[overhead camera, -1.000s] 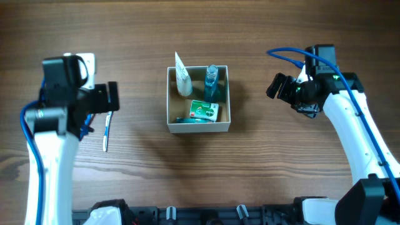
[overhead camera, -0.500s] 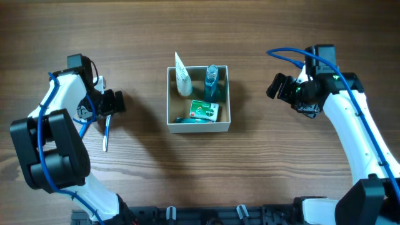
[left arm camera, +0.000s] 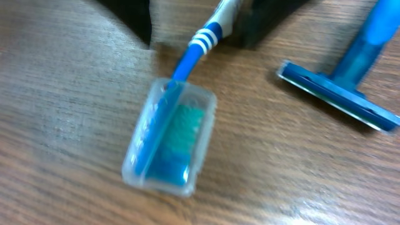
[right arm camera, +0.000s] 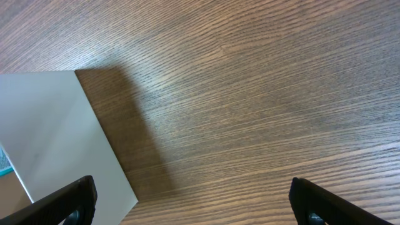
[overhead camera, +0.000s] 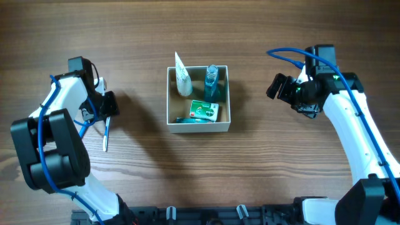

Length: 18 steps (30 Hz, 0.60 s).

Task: Pack container
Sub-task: 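Grasp the blue-white toothbrush with the left gripper, then place the toothbrush into the box and withdraw left arm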

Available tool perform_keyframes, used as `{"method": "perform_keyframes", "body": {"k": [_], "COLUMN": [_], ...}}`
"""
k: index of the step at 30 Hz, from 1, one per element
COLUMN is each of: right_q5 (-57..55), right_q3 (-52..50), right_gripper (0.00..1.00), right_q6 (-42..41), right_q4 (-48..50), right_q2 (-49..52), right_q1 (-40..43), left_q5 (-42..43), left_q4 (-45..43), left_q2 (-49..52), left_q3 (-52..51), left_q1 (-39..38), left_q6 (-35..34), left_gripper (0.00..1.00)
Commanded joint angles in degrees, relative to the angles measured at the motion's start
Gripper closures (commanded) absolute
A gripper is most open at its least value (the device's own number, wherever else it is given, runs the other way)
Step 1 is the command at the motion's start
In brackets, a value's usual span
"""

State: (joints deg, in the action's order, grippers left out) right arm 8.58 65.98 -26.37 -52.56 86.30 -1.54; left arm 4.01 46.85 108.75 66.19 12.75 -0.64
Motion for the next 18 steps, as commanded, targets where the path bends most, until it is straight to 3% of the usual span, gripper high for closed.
{"method": "perform_keyframes", "body": {"k": [1,5,9,12,16,18], "right_q5": [0.33,0.31,0.31,0.31,0.28,0.28], "right_q3": [-0.26,-0.26,-0.26,-0.26,-0.26,-0.26], "right_gripper": [0.0,0.0,0.0,0.0,0.0,0.0], "right_q6": [-0.59,-0.57,-0.57,-0.42,0.9,0.83], "right_q4": [0.0,0.0,0.04,0.07,0.24,0.42], "right_q2": [0.48,0.48,0.48,0.48,0.48,0.48], "right_q1": [0.13,0.13,0.13,0.13,0.13,0.13], "left_q5": [3.67,3.67,2.95,0.85,0.2,0.2], "left_q4": [0.94,0.94,1.66,3.78,6.64,7.15], "left_q2": [0.98,0.96,-0.85,-6.01,-18.97,-25.86], "left_q3": [-1.86,-1.68,1.53,8.04,11.87,11.87], "left_q1": [-0.26,-0.28,-1.68,-5.22,-11.98,-16.06], "left_q6": [-0.28,-0.28,0.17,1.55,1.92,7.56], "left_gripper": [0.75,0.88,0.9,0.96,0.96,0.96]}}
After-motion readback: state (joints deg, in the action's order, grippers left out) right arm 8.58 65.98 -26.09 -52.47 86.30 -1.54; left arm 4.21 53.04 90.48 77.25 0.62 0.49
